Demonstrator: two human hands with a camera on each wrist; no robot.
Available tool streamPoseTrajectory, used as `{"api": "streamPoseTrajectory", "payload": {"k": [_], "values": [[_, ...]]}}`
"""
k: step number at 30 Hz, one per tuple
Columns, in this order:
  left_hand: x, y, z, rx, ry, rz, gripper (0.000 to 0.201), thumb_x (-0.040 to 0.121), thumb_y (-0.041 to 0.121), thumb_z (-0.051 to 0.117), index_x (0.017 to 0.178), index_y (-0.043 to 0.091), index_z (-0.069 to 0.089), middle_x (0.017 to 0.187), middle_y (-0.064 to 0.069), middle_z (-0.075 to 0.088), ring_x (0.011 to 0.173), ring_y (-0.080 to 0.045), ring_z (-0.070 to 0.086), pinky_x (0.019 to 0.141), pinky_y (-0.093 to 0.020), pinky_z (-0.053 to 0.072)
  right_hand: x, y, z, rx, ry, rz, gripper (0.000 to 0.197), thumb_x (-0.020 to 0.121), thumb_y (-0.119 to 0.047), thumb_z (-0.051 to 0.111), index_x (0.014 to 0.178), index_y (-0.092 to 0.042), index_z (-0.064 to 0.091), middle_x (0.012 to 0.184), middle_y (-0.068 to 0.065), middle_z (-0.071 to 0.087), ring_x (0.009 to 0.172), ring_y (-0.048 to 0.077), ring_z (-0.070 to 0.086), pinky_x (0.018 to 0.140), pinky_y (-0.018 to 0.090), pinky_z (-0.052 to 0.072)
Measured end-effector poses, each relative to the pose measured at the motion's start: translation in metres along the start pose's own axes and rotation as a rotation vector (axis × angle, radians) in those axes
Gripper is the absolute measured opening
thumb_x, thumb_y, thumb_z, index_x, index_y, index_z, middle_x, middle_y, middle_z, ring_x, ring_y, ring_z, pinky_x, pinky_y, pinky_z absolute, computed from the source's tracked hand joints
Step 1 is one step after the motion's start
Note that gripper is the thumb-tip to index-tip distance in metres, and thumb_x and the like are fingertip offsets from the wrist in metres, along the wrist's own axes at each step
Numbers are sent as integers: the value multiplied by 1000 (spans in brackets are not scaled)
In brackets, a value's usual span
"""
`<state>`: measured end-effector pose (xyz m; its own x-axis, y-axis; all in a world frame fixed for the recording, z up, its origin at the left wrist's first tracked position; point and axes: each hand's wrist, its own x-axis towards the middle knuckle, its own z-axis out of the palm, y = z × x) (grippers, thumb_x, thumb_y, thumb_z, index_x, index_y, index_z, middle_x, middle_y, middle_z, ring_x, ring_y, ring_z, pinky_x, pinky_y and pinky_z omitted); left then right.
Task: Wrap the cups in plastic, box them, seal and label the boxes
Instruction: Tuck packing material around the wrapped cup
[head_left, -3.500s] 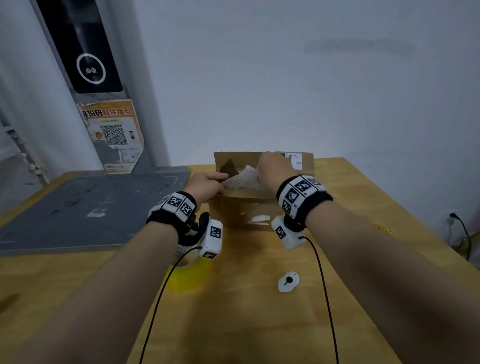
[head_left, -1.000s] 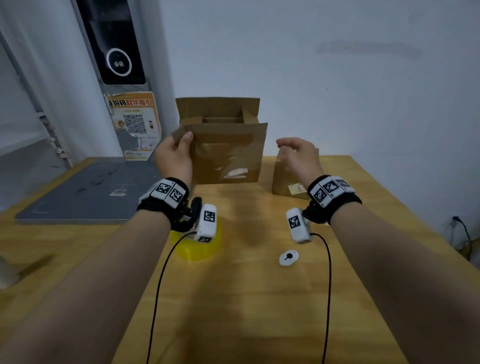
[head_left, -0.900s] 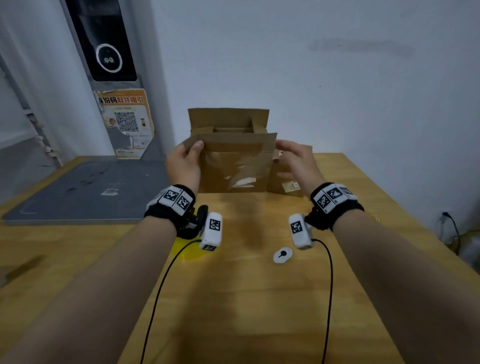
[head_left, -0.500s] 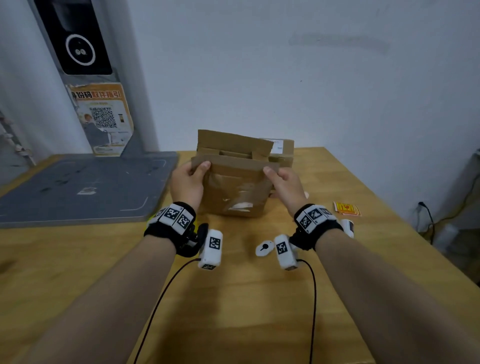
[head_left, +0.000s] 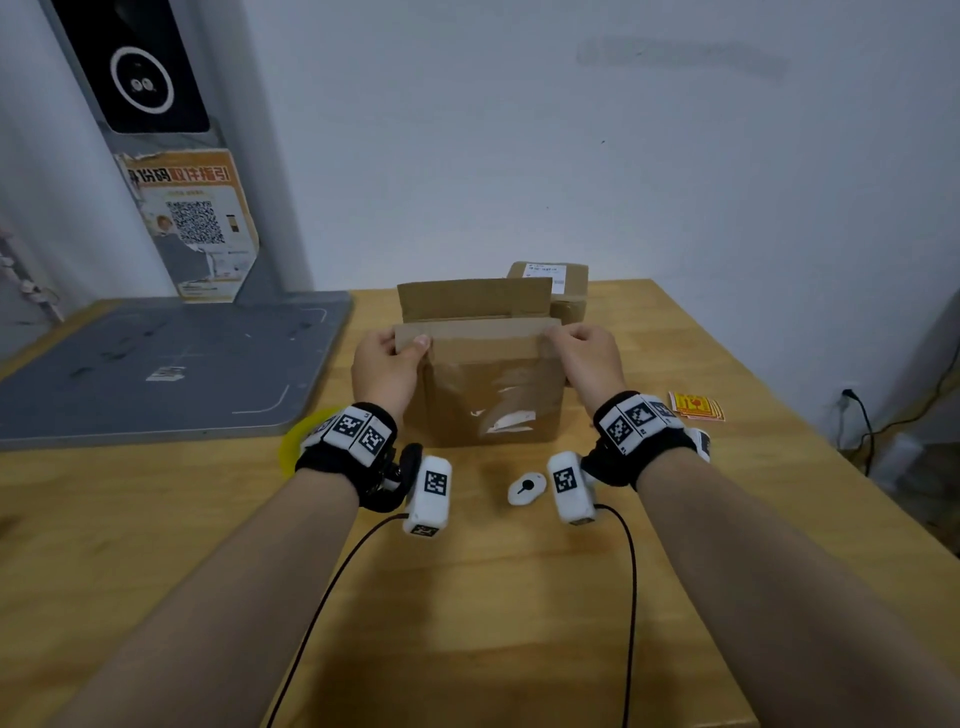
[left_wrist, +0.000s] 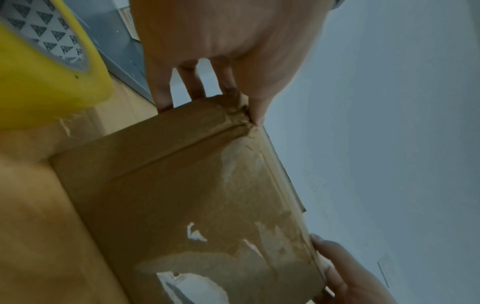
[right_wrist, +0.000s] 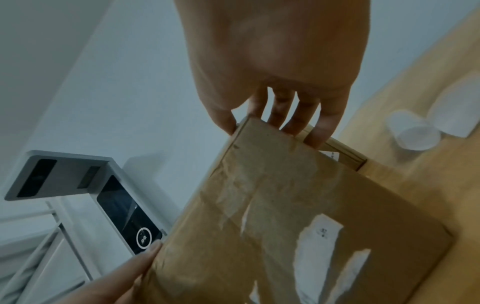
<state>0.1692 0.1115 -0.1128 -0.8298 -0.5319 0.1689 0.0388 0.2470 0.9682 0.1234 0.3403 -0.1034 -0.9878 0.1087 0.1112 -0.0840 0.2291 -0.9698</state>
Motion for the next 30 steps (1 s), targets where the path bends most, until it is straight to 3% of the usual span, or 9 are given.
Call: {"api": "streamPoseTrajectory", "payload": {"k": [3, 7, 9, 12, 15, 20, 22, 24, 30], "values": [[0, 2, -1, -28, 66, -39, 56, 86, 32, 81, 132, 20, 51, 123, 6, 60, 111, -14, 57, 99, -33, 48, 3, 7, -1, 31, -3, 45, 26, 88, -43, 70, 92, -18, 71, 96, -4, 74, 91, 18, 69, 85, 46, 62], [1, 2, 0, 3, 43, -25, 60, 87, 30, 80, 137, 20, 49, 136, 1, 53, 121, -15, 53, 99, -30, 43, 1, 6, -1, 84, 40, 87, 40, 88, -36, 77, 119, -24, 56, 114, -2, 63, 104, 19, 65, 88, 45, 60], [5, 6, 0, 64, 15, 13, 65, 90, 24, 77, 145, 23, 43, 150, -1, 41, 129, -16, 44, 105, -30, 38, 3, 4, -2, 83, 34, 101, 44, 89, -32, 77, 124, -25, 53, 117, 0, 61, 105, 21, 65, 87, 46, 61], [7, 22, 2, 229, -85, 155, 79, 91, 10, 71, 155, 35, 32, 165, 6, 21, 151, -28, 22, 123, -45, 25, 4, 0, -2, 68, 14, 104, 39, 90, -29, 75, 124, -25, 56, 115, -1, 61, 103, 22, 65, 86, 51, 62], [9, 35, 6, 390, -227, 216, 88, 93, 2, 64, 161, 37, 21, 171, 10, 9, 155, -28, 8, 120, -39, 18, 4, -1, -2, 64, -1, 125, 38, 91, -28, 74, 125, -25, 57, 120, 1, 61, 102, 21, 64, 86, 52, 61], [12, 39, 4, 563, -193, 220, 70, 94, 12, 63, 152, 43, 38, 155, 2, 30, 142, -30, 23, 113, -49, 32, 3, -1, -3, 63, -12, 125, 38, 93, -27, 73, 127, -24, 57, 121, 2, 62, 96, 15, 63, 76, 43, 61], [11, 32, 4, 598, -189, 218, 43, 95, 22, 59, 121, 55, 63, 138, 5, 50, 134, -28, 38, 112, -51, 38, 2, -1, -3, 66, -18, 113, 36, 93, -27, 73, 126, -25, 58, 120, 1, 64, 97, 17, 65, 77, 44, 62], [6, 25, 6, 598, -196, 230, 35, 96, 30, 52, 88, 60, 69, 123, 10, 63, 122, -26, 51, 104, -56, 46, 1, -1, -2, 58, -7, 68, 31, 92, -28, 73, 121, -31, 61, 118, 0, 66, 103, 21, 68, 83, 48, 62], [-11, 19, 12, 739, -249, 244, 39, 103, 28, 38, 129, 38, 66, 149, 0, 45, 139, -28, 40, 112, -61, 35, -9, -4, -1, -110, -3, -47, 11, 99, -32, 62, 105, -33, 71, 111, -7, 69, 105, 20, 66, 90, 49, 59]]}}
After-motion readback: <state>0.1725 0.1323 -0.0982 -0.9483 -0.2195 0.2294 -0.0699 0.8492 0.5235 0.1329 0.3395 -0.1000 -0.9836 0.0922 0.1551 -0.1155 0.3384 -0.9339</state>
